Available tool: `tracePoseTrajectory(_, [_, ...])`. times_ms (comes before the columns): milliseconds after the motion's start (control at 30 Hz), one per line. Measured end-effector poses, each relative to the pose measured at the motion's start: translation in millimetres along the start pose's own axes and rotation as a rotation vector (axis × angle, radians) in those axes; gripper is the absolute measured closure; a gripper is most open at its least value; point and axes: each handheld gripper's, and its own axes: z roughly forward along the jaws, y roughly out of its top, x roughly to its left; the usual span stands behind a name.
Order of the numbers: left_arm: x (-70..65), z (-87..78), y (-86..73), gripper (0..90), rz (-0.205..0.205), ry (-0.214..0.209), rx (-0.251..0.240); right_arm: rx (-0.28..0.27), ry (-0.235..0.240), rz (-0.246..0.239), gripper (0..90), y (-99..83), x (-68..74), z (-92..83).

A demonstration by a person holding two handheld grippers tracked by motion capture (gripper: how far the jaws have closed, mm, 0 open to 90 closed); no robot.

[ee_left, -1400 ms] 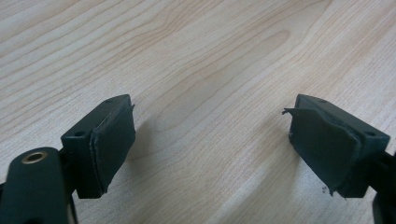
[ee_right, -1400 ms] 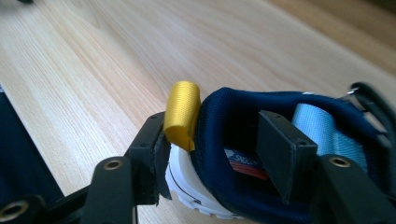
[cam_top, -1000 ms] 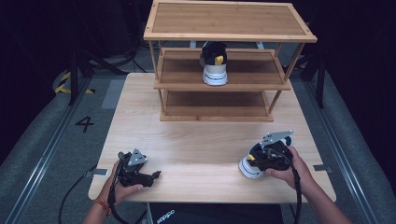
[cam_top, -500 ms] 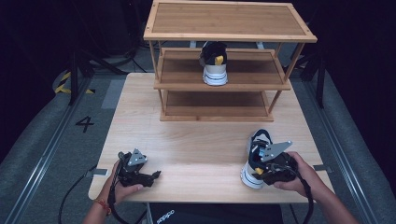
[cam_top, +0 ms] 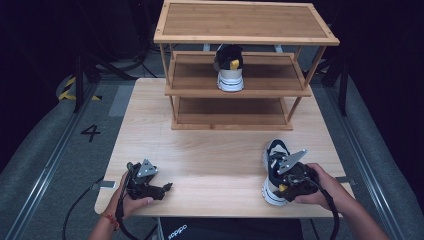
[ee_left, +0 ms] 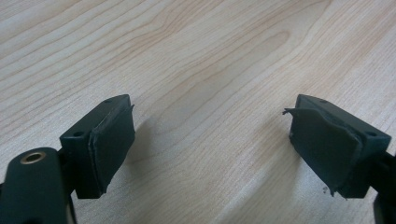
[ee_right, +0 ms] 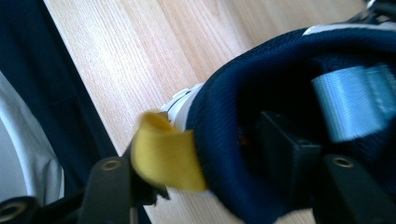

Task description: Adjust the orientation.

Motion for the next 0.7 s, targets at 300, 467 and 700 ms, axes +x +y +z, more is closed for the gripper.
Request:
tracePoseTrajectory(300, [0.1,-0.1,0.1,14.5,0.002,0.0,0.0,0.0,0.098,0.004,61.9,-0.3,-6.8,2.1])
tracePoseTrajectory(467, [0.1,0.3,0.0,14.5,0.001,0.0,-0.004,0.037,0.099,-0.064,69.6,2.1,-5.9,-1.4])
tracePoseTrajectory(700, [1.0,0.3,0.4,14.5,0.012,0.003,-0.002,0.07,0.077,-0.118,70.5,0.9,-7.0,-5.1])
